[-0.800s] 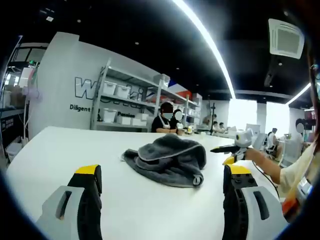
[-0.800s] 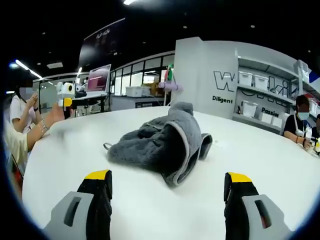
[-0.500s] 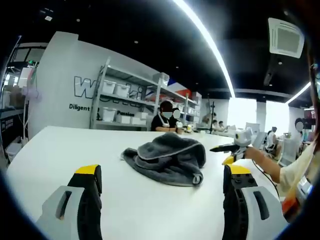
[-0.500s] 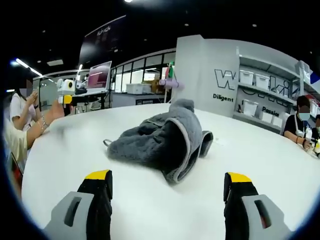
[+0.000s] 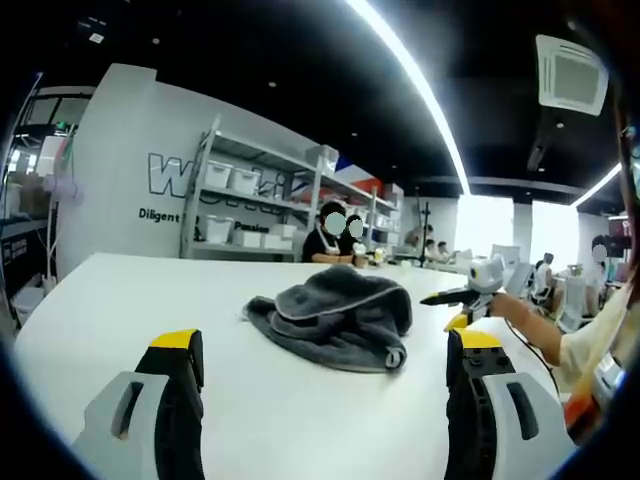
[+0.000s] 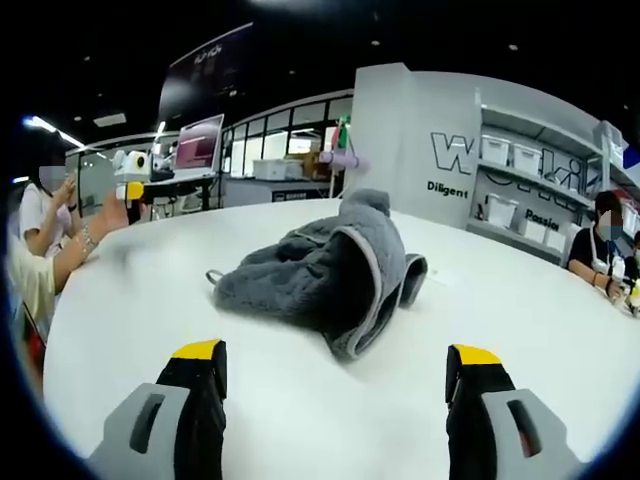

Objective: Fold the towel on the table until its edges align and the towel forms a compact rectangular stack.

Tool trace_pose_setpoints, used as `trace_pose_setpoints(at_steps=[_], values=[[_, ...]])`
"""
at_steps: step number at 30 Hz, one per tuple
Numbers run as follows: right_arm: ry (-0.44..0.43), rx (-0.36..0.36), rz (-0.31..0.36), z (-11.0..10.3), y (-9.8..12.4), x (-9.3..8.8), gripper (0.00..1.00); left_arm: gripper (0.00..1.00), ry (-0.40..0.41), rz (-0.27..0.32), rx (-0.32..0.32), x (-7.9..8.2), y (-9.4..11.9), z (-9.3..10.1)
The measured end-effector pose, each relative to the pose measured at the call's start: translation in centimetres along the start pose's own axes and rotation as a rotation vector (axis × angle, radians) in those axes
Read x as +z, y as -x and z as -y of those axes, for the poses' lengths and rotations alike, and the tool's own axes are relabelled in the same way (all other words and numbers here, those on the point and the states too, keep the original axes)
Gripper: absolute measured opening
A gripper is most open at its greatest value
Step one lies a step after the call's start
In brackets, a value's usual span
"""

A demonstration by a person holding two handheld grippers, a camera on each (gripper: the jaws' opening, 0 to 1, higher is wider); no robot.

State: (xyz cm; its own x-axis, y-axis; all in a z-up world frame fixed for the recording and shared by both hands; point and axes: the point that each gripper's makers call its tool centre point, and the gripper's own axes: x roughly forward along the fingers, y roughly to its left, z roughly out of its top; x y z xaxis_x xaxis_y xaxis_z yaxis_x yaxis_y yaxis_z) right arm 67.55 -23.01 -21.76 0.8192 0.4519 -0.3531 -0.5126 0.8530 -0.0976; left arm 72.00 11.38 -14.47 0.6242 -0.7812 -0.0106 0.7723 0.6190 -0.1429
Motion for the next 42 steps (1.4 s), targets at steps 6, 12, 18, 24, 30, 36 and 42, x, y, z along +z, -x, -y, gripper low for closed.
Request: trace_pose_setpoints(at_steps=[6,12,18,24,30,36,42], values=[[0.008,-0.002,-0.007,0.01,0.09,-0.07,0.91,1.00,0.001,-0.001,0.002,-0.18,0.03,0.23],[0.019,-0.003,-0.027,-0.11,0.02,-0.46,0.91,1.00,0.002,-0.003,0.002,-0.27,0.04,0.27],[0.018,-0.004,-0.028,0.03,0.03,-0.43,0.91,1.00,0.004,-0.004,0.001,-0.15,-0.03,0.06],[0.019,-0.005,-0.034,0.10,0.02,-0.50,0.90,1.00,0.005,-0.008,0.000,-0.09,-0.09,-0.14],[0.023,-0.003,-0.043,-0.22,-0.01,-0.73,0.90,1.00,0.003,-0.012,-0.001,-0.19,-0.10,-0.06],[0.019,-0.012,-0.048,0.03,-0.07,-0.79,0.89,1.00,0.002,-0.024,-0.002,-0.47,-0.19,-0.01],[0.025,-0.053,-0.028,0.44,-0.24,-0.53,0.88,1.00,-0.002,-0.040,0.000,-0.77,-0.35,-0.05]])
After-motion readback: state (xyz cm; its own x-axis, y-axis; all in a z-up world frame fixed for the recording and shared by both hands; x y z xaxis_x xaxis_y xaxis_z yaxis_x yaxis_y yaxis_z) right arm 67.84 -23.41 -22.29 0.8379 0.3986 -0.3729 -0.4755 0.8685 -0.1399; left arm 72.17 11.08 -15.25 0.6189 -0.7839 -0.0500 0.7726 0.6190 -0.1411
